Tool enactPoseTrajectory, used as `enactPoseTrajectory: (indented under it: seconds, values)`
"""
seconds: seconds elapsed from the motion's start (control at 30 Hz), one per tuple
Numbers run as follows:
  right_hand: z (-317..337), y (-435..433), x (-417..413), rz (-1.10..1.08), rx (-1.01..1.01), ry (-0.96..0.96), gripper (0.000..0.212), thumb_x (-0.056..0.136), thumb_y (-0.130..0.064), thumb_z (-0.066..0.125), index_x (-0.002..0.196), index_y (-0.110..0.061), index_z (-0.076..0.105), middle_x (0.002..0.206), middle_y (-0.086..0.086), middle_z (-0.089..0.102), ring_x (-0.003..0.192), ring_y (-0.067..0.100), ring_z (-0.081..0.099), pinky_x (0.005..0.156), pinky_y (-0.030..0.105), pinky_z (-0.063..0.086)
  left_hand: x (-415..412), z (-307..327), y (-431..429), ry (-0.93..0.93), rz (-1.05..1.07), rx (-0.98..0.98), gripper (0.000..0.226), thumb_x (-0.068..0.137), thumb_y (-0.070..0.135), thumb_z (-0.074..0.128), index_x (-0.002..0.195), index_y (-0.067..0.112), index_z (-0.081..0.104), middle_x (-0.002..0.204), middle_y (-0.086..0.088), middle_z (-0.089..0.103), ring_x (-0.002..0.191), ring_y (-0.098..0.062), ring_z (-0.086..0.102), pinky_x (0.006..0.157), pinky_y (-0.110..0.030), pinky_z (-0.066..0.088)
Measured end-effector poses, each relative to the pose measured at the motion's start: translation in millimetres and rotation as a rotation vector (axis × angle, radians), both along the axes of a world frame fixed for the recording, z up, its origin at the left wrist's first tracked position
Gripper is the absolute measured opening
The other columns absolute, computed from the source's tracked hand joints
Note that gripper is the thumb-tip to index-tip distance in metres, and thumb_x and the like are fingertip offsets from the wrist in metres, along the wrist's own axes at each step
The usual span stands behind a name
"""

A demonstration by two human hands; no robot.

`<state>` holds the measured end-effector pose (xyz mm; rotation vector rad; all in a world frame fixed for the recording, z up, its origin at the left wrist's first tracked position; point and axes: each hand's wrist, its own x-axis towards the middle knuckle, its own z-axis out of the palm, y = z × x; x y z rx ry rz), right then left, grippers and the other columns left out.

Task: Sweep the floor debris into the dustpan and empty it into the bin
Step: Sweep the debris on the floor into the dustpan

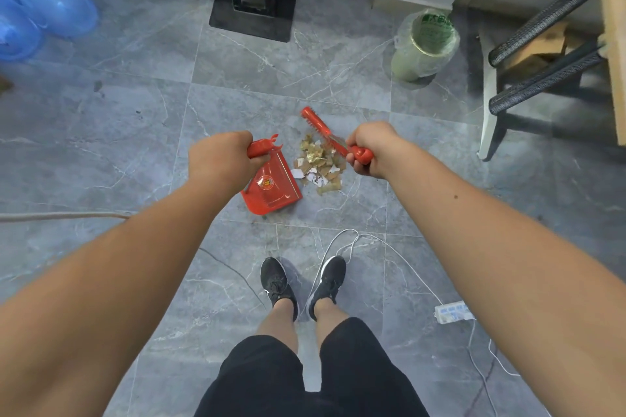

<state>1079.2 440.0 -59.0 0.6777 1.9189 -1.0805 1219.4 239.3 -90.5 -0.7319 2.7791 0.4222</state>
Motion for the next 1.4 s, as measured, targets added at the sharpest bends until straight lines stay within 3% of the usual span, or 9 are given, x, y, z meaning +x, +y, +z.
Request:
enactPoseTrajectory:
  seconds: [0.2,0.53,0.67,0.87,1.07,1.23,1.4]
  values:
    - [-22.6,4.2,-7.0,-0.051,0.034,0.036,0.012,0.091,0.005,0.046,0.089,-0.004,0.053,0.081,0.014,0.056,0.05,0.017,0.05,0.036,0.018,0.035,0.4,-4.0,-6.4,0.006,0.01,0.026,0.046,0.089,0.057,0.063,0.068,0.019,0.049,0.061,0.003,0.054,0.058,-0.022,0.053,0.051,-0.027,0.031]
    - [-38.9,31.3,-20.3,-0.106,0.067,0.07,0.018,0.093,0.004,0.043,0.1,-0.006,0.058,0.085,0.013,0.058,0.05,0.016,0.051,0.035,0.017,0.034,4.2,-11.2,-18.9,0.006,0.021,-0.023,0.044,0.089,0.057,0.063,0.072,0.017,0.055,0.065,-0.001,0.058,0.065,-0.029,0.058,0.055,-0.03,0.038]
    - [-48.4,47.2,-20.7,-0.139,0.089,0.068,0.016,0.092,0.004,0.043,0.088,-0.008,0.053,0.081,0.012,0.055,0.046,0.016,0.048,0.036,0.017,0.032,10.2,-20.8,-25.3,-0.023,0.053,0.007,0.042,0.088,0.056,0.065,0.075,0.016,0.057,0.067,-0.002,0.056,0.067,-0.03,0.055,0.055,-0.031,0.034]
    - [-55.8,69.2,-10.1,-0.172,0.103,0.058,0.014,0.091,0.004,0.043,0.09,-0.007,0.051,0.082,0.014,0.056,0.047,0.015,0.049,0.037,0.017,0.034,11.6,-23.8,-22.3,-0.062,0.019,0.04,0.043,0.088,0.057,0.065,0.08,0.016,0.058,0.067,-0.004,0.053,0.07,-0.033,0.055,0.057,-0.035,0.037]
    - [-63.6,74.8,-5.1,-0.242,0.086,0.014,0.022,0.091,0.003,0.04,0.105,-0.005,0.055,0.077,0.015,0.059,0.045,0.015,0.047,0.037,0.017,0.035,9.6,-22.3,-14.6,-0.088,-0.017,0.034,0.042,0.09,0.056,0.063,0.081,0.015,0.059,0.068,-0.005,0.053,0.07,-0.033,0.054,0.056,-0.034,0.037]
    - [-74.8,63.9,6.6,-0.254,0.029,-0.034,0.017,0.091,0.004,0.039,0.091,-0.007,0.051,0.072,0.012,0.056,0.047,0.014,0.045,0.036,0.016,0.035,13.6,-24.6,-9.6,-0.111,0.007,0.029,0.037,0.092,0.054,0.062,0.084,0.017,0.061,0.067,0.0,0.051,0.07,-0.03,0.052,0.058,-0.033,0.035]
    - [-87.4,43.8,22.0,-0.26,-0.089,-0.116,0.015,0.095,0.0,0.041,0.09,-0.008,0.053,0.075,0.009,0.051,0.047,0.012,0.043,0.032,0.014,0.032,14.1,-26.5,-15.9,-0.109,0.002,0.04,0.037,0.093,0.053,0.062,0.083,0.017,0.06,0.067,0.0,0.051,0.069,-0.028,0.053,0.057,-0.032,0.034]
